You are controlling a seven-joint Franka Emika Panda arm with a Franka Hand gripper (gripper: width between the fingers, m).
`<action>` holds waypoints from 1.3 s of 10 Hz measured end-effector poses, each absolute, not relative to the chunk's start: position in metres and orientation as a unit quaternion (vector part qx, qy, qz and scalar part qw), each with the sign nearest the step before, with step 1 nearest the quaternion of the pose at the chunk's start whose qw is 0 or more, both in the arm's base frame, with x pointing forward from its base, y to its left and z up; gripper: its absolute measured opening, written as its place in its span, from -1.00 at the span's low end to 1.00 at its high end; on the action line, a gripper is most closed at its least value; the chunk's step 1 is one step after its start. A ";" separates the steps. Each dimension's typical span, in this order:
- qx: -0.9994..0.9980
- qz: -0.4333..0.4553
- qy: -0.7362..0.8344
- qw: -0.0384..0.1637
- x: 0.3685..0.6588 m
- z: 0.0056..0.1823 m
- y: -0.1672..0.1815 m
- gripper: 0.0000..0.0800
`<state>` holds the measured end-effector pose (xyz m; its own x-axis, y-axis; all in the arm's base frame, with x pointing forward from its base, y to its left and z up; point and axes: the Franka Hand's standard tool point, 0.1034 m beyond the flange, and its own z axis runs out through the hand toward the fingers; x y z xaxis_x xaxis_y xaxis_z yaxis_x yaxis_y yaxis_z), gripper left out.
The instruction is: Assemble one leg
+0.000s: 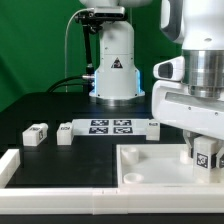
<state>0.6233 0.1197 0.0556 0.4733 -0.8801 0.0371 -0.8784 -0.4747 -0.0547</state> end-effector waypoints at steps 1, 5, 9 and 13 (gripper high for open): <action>-0.815 -0.028 0.578 0.016 0.623 0.056 0.119 -0.32; -0.744 -0.022 0.667 0.025 0.622 0.056 0.119 -0.32; -0.861 -0.032 0.507 0.021 0.624 0.058 0.120 0.60; -0.952 -0.037 0.304 0.013 0.624 0.058 0.119 0.62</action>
Offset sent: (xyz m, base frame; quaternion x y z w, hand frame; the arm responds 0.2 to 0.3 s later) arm 0.0000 0.0000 0.0000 0.0000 0.0000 0.2667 0.9638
